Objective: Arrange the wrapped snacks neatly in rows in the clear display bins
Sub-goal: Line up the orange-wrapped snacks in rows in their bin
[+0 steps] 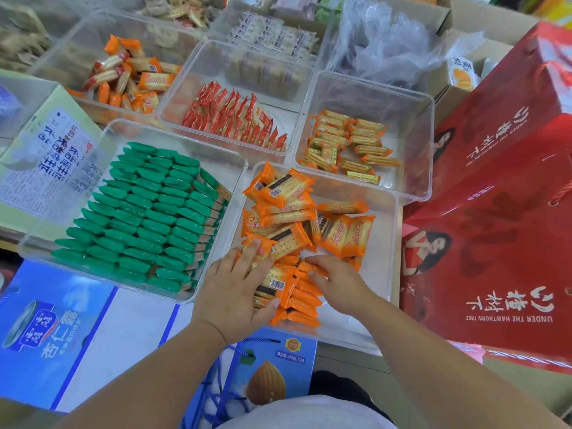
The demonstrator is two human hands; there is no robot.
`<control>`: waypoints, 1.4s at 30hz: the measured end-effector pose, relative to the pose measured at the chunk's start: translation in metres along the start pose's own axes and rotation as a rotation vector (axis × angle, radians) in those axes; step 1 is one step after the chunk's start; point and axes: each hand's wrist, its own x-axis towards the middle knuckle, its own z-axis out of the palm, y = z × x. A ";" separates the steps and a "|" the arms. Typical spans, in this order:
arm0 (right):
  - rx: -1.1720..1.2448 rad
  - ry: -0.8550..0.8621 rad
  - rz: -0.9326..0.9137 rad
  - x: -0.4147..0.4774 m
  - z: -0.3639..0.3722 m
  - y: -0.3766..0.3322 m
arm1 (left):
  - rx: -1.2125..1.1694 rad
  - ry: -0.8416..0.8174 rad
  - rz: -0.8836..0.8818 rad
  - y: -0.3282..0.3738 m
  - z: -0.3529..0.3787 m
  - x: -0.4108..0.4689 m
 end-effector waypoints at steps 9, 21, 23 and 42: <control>-0.025 0.244 -0.019 0.031 -0.026 0.000 | 0.008 0.005 0.008 -0.001 0.001 0.000; -0.313 0.174 -0.081 0.053 -0.025 -0.010 | -0.004 -0.018 0.003 -0.003 0.002 0.001; -0.193 0.311 -0.093 0.043 -0.028 -0.009 | -0.012 -0.012 0.006 -0.003 0.003 0.001; 0.085 0.159 0.055 0.015 -0.018 -0.004 | -0.005 -0.007 0.005 0.000 -0.002 0.000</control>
